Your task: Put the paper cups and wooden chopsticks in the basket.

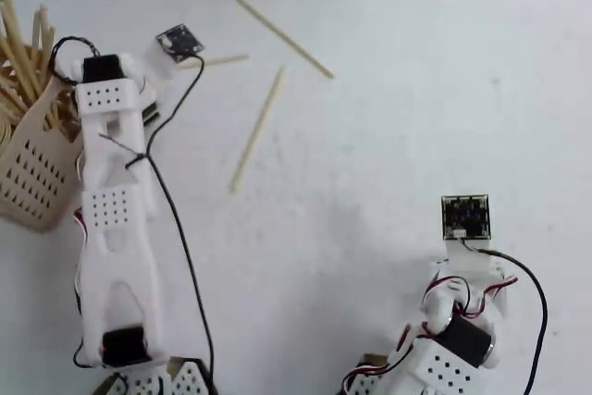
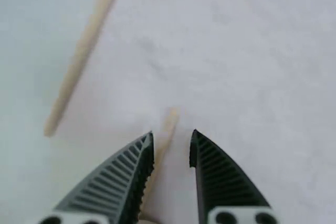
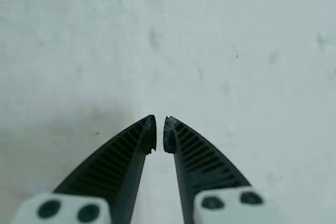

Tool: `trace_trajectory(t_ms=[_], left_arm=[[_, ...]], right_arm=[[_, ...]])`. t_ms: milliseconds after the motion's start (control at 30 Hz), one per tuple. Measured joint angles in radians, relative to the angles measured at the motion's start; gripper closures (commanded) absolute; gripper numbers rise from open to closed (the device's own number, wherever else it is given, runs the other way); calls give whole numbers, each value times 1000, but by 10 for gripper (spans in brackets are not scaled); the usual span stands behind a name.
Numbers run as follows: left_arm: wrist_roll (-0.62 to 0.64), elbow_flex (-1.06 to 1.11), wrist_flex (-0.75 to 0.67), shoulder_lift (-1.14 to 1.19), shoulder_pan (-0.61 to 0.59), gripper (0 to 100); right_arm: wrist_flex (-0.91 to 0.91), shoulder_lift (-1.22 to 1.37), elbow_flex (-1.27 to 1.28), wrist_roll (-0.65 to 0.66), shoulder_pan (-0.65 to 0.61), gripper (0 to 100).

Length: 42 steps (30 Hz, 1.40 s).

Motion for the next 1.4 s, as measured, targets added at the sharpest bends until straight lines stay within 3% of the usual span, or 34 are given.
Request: trace_trajectory(t_ms=[567,1133,1400], left_arm=[[-52,9,28,0,71,869],[-58,18,-5,0,11,870],[-57,155,-66,-25,12,919]], right_arm=[[0,0,0,0,0,954],[0,0,0,0,0,954],[0,0,0,0,0,954]])
